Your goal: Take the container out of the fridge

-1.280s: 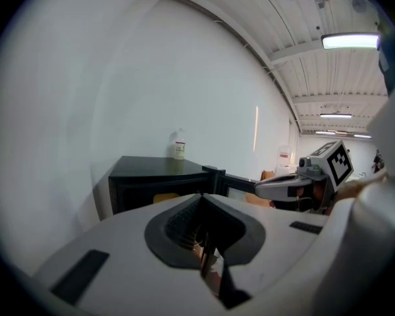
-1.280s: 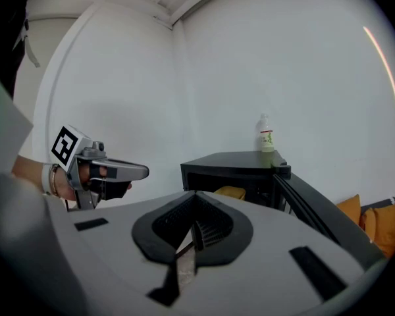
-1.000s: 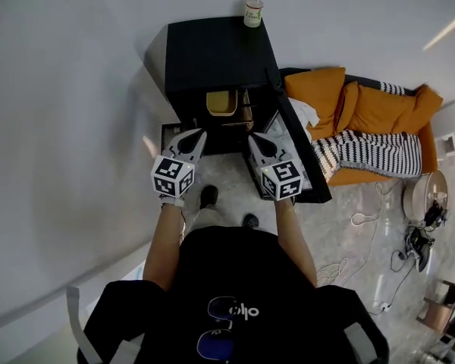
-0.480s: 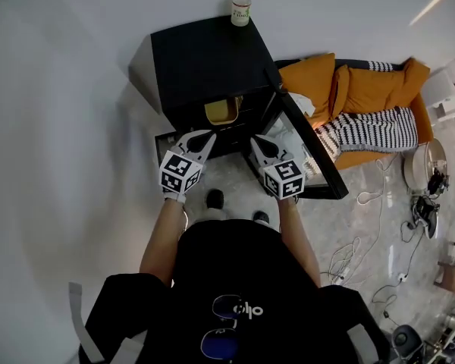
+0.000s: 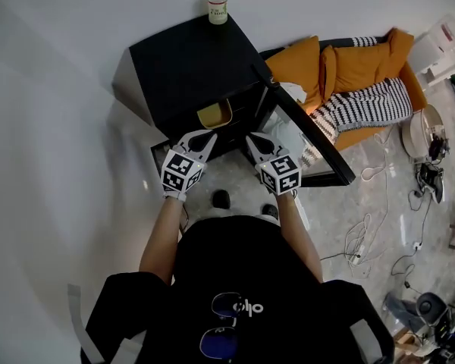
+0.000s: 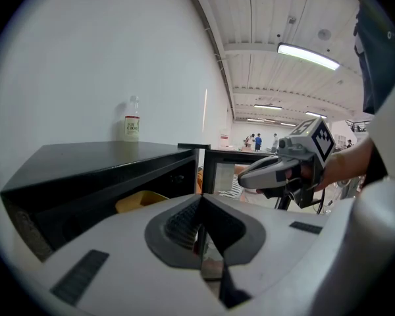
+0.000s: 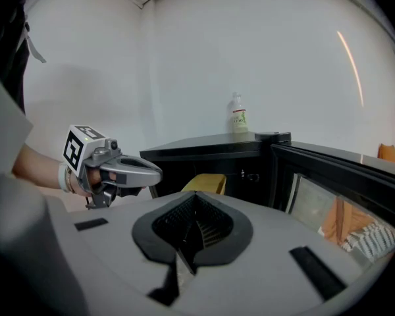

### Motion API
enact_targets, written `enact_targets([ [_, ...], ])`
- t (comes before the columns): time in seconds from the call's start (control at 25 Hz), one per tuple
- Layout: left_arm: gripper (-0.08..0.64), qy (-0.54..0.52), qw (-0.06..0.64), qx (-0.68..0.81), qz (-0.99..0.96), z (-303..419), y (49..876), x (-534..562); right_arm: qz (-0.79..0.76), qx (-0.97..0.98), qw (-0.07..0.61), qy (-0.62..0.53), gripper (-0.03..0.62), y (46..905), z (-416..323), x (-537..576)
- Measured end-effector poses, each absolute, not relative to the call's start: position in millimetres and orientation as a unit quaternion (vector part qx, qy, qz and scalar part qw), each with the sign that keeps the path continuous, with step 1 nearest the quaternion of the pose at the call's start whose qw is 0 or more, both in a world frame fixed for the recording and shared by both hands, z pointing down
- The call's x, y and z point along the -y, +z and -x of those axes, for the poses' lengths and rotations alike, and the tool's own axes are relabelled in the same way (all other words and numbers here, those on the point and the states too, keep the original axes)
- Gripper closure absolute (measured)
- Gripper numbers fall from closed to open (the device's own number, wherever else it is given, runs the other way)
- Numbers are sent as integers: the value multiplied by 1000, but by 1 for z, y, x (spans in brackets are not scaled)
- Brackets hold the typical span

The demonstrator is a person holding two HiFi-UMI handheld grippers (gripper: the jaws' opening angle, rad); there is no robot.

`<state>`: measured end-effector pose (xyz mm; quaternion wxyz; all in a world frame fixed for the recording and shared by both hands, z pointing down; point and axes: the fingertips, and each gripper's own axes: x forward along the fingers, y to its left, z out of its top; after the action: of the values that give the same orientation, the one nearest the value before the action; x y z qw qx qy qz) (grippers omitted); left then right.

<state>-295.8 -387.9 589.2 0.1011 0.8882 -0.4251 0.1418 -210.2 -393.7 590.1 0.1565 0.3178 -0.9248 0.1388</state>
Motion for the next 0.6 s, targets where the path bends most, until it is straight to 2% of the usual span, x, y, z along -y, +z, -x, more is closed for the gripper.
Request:
enact_targets([
  [0.6, 552, 170, 99, 386, -901, 294, 617, 415, -351, 909, 162, 154, 584, 609, 214, 408],
])
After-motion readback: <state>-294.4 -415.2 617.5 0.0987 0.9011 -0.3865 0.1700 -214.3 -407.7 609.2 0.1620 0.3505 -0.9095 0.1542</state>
